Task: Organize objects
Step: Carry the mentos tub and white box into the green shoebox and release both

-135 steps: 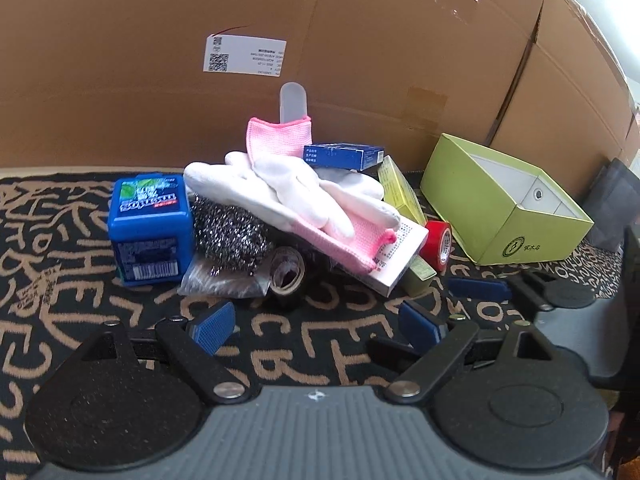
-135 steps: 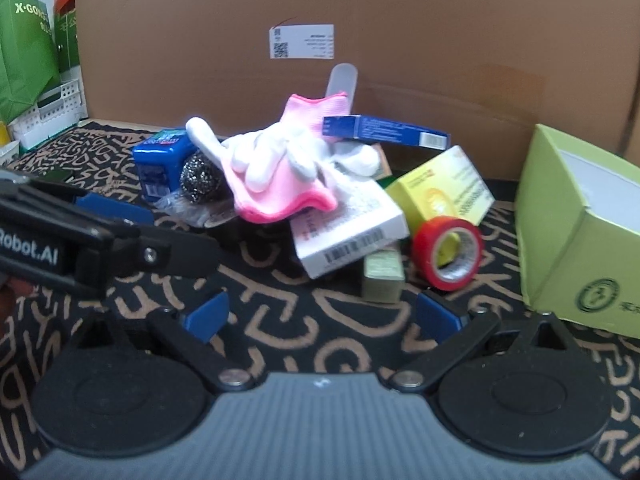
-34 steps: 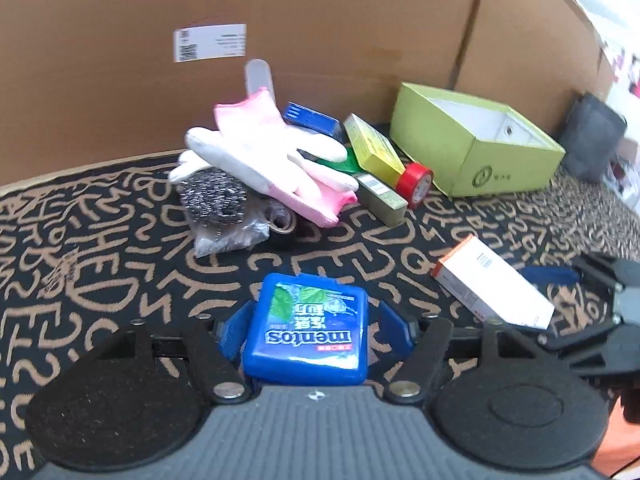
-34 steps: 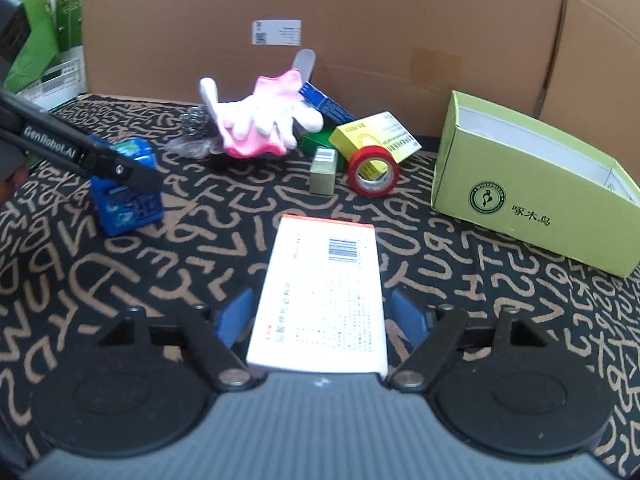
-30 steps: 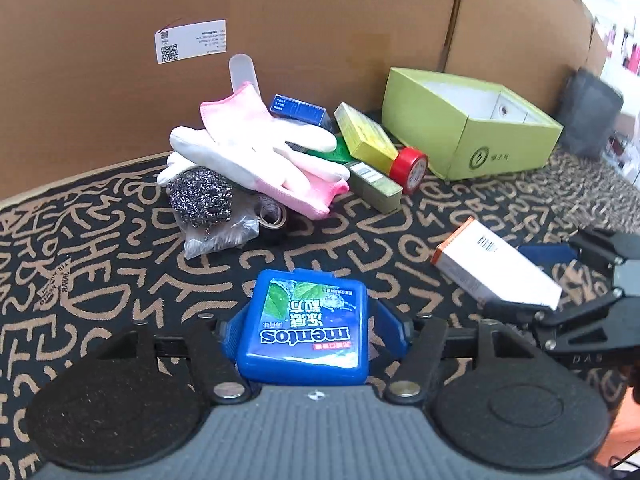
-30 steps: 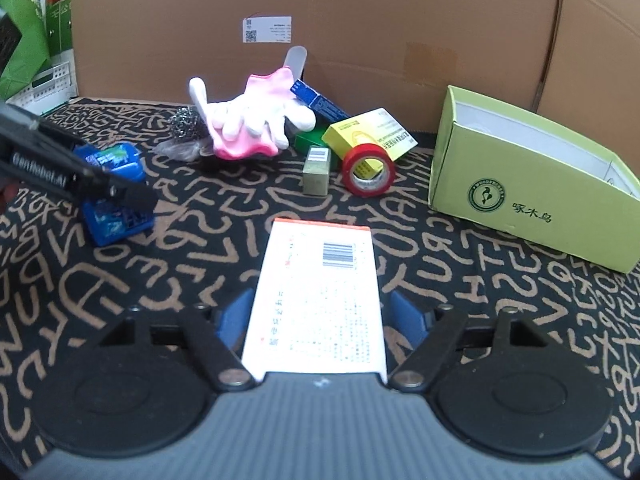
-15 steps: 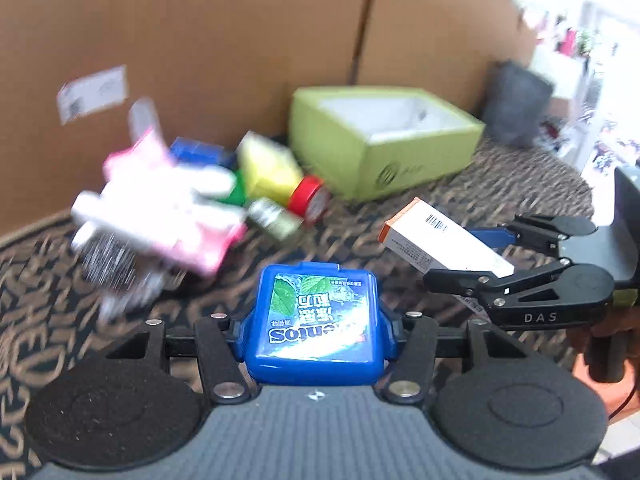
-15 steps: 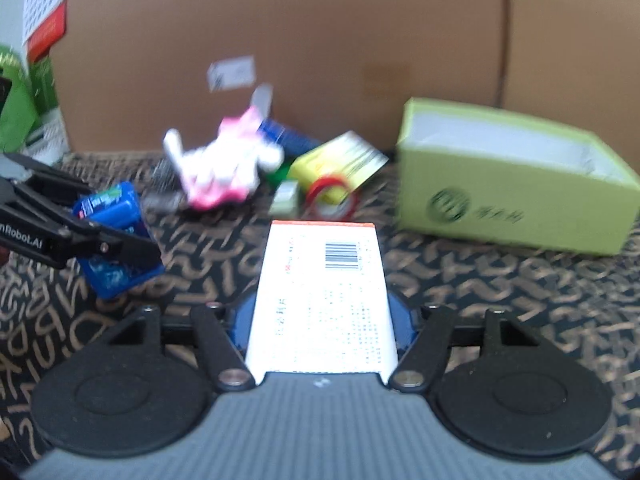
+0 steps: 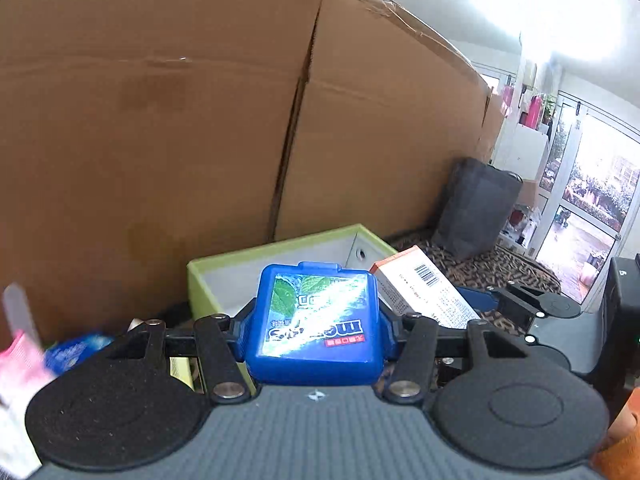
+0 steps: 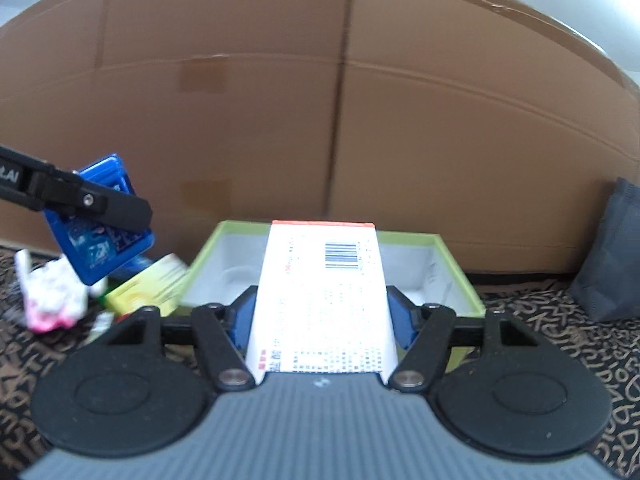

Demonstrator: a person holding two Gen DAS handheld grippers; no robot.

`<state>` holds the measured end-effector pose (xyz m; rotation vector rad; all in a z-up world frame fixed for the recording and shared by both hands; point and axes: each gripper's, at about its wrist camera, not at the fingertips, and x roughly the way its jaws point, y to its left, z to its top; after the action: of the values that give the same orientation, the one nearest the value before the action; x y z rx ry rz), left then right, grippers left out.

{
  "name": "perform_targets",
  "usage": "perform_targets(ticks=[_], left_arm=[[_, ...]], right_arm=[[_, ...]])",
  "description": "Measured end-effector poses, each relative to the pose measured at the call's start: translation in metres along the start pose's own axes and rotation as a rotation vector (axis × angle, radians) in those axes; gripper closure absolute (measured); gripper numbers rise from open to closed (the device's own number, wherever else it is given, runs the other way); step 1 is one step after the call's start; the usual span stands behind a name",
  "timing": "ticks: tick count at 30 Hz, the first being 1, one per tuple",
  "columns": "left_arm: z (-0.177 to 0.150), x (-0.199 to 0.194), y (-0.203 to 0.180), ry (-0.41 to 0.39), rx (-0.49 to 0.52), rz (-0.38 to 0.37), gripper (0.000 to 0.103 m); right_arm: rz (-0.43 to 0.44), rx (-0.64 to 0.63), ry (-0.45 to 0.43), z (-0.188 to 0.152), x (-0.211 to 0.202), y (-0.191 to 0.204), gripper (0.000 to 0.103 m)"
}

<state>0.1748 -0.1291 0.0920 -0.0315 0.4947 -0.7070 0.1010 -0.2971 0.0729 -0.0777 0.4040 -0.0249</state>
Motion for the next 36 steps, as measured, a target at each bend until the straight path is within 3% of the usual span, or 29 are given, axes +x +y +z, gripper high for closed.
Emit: perform_targets(ticks=[8, 21, 23, 24, 25, 26, 27, 36], left_arm=[[0.015, 0.080, -0.009, 0.030, 0.002, 0.029, 0.044], [0.008, 0.132, -0.002, 0.101, -0.018, 0.067, 0.044], [0.006, 0.130, 0.001, 0.072, -0.052, 0.048, 0.033], [0.006, 0.129, 0.001, 0.055, -0.066, 0.040, 0.016], [0.006, 0.125, 0.002, 0.035, -0.068, 0.041, 0.008], [0.006, 0.121, 0.001, 0.013, -0.062, 0.051, 0.006], [0.006, 0.117, 0.000, -0.002, -0.053, 0.062, 0.006], [0.003, 0.090, 0.009, -0.006, -0.049, 0.077, 0.005]], right_arm=[[-0.116, 0.054, 0.002, 0.014, 0.077, -0.052, 0.038], [-0.064, 0.011, 0.065, -0.006, 0.153, -0.066, 0.037], [-0.040, -0.002, 0.070, -0.008, 0.158, -0.065, 0.037], [-0.033, -0.009, 0.063, -0.009, 0.158, -0.064, 0.028], [-0.036, -0.019, 0.052, -0.010, 0.157, -0.063, 0.019], [-0.045, -0.029, 0.038, -0.009, 0.156, -0.062, 0.007], [-0.056, -0.036, 0.022, -0.009, 0.154, -0.062, 0.003], [-0.048, -0.027, 0.002, -0.009, 0.134, -0.060, 0.000]])
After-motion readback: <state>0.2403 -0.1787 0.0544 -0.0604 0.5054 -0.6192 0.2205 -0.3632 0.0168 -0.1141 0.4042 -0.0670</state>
